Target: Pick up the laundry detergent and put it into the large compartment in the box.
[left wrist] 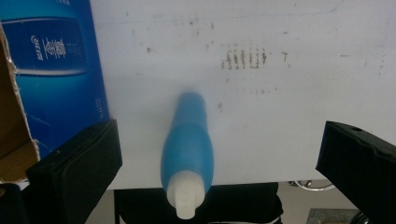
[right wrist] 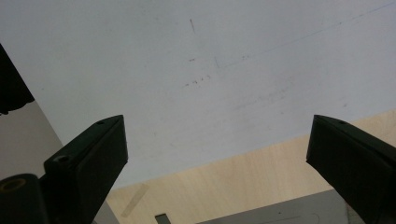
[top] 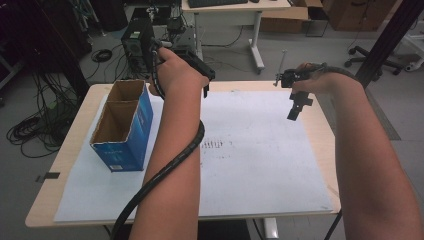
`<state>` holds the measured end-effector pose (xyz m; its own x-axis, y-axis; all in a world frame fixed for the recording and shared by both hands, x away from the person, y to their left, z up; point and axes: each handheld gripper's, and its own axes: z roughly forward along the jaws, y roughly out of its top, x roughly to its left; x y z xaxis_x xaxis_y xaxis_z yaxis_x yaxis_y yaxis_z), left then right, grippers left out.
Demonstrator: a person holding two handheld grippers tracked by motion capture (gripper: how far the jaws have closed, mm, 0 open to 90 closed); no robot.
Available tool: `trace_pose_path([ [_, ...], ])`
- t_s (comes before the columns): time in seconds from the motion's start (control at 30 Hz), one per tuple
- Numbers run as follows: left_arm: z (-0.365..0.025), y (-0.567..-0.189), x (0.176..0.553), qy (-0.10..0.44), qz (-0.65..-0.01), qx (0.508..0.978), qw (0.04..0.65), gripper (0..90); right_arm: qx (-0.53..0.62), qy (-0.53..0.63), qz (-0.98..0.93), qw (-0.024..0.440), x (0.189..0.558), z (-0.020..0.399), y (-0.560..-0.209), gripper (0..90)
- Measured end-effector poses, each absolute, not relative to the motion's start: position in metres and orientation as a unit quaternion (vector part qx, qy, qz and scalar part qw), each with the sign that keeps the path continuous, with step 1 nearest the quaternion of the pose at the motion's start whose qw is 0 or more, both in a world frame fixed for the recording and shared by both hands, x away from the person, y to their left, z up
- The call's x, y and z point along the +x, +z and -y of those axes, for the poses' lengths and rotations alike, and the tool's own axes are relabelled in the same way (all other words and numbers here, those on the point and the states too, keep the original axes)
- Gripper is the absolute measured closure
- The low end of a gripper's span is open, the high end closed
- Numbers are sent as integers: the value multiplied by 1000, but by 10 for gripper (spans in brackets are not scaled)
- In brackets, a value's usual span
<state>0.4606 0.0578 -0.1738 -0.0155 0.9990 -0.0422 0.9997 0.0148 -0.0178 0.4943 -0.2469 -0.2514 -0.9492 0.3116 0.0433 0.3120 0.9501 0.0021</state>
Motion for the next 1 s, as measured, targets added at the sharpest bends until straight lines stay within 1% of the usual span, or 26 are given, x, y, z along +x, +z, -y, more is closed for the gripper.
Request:
trace_pose_path([
  [0.2,-61,-177,459,-28,-716,698,11,2,-152,0,988,23,493,247,-255,51],
  [0.53,-64,-179,444,-26,-721,693,12,2,-145,-3,989,9,487,245,-252,47],
  [0.67,-63,-174,434,-17,-723,691,13,2,-142,-7,990,7,483,246,-252,49],
  [1.0,-59,-174,413,-16,-724,690,19,2,-135,-6,991,8,477,242,-260,50],
])
